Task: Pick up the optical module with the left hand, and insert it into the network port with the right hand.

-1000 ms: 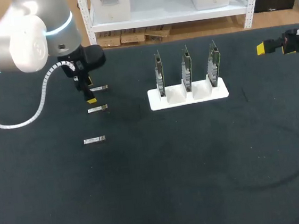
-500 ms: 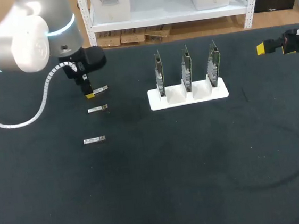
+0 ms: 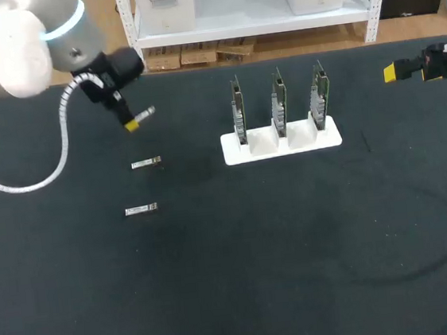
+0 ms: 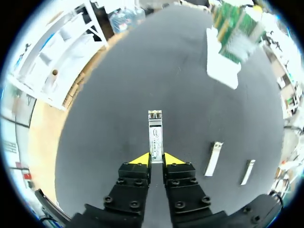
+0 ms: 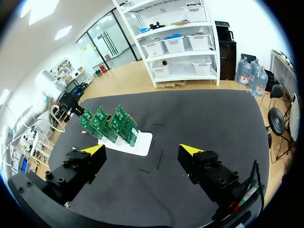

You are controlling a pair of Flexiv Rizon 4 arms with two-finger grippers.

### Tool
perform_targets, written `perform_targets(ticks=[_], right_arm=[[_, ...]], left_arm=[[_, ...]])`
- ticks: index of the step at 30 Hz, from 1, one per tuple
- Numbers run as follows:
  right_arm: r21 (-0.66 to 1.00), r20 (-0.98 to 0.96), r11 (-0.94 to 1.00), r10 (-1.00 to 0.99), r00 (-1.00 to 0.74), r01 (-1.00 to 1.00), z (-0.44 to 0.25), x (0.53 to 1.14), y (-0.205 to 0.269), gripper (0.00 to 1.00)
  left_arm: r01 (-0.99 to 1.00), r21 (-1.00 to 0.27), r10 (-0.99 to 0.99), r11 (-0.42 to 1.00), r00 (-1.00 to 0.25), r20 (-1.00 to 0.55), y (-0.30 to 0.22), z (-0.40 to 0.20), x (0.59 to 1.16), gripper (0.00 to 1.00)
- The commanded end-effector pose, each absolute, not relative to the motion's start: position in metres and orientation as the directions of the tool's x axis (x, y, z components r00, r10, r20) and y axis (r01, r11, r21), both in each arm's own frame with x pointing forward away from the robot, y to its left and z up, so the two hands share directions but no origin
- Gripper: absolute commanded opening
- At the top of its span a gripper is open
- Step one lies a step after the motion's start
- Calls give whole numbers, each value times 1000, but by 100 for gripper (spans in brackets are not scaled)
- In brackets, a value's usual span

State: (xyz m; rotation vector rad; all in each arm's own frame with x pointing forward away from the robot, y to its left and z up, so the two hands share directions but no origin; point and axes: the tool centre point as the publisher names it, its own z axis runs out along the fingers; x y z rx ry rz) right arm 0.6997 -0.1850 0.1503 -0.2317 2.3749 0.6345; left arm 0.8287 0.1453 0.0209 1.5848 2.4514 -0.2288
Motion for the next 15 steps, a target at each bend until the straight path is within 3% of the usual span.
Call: perform_targets(ticks=[1,8,15], right_arm=[[381,-641,868,-1,-767,-319,151,699,-185,100],[381,-641,868,-1,-767,-319,151,699,-185,100],[381,-641,868,-1,-767,-319,151,699,-185,100]], left_arm=[[897,9,822,442,-401,-405,157,56,805,0],[901,16,723,434,-338,-603,143,114,789,0],[899,9,657,438,-313,-686,137,133,778,0]])
